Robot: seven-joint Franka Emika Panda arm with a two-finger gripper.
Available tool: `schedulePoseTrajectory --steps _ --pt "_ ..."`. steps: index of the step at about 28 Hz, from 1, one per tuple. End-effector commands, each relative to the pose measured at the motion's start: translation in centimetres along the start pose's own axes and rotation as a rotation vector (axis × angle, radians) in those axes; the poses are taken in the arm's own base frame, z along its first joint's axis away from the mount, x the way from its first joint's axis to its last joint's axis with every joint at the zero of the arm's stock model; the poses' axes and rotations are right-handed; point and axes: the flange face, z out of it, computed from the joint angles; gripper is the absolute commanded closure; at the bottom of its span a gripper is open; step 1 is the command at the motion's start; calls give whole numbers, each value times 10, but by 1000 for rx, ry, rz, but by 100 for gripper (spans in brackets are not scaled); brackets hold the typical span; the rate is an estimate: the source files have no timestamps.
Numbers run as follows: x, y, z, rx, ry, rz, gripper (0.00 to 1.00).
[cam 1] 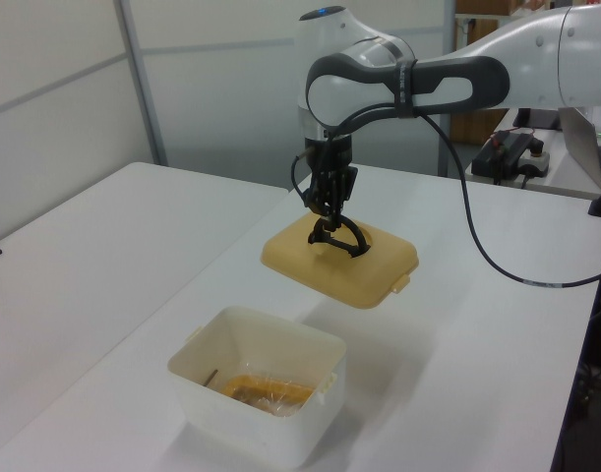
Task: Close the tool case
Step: 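Lift the beige lid by its handle off the table, then carry the lid over the white box and lower it onto the rim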
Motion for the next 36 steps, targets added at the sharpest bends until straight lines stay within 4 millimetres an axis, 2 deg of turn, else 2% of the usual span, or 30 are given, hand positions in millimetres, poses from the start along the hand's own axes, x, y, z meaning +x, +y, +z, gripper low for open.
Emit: schedulePoseTrajectory --steps 1,8,9,15,23,30,36 --pt "-6 -31 -9 16 -9 18 100" --pt "-10 -74 -11 16 -7 1 100" --pt "-12 -87 -10 16 -7 -14 100" --pt "-16 -119 -6 5 -5 -27 100" --pt "-22 -155 1 -1 -12 -57 100" --pt "-27 -187 17 -16 -30 -78 100" --pt "-23 -212 26 -22 -30 -81 100"
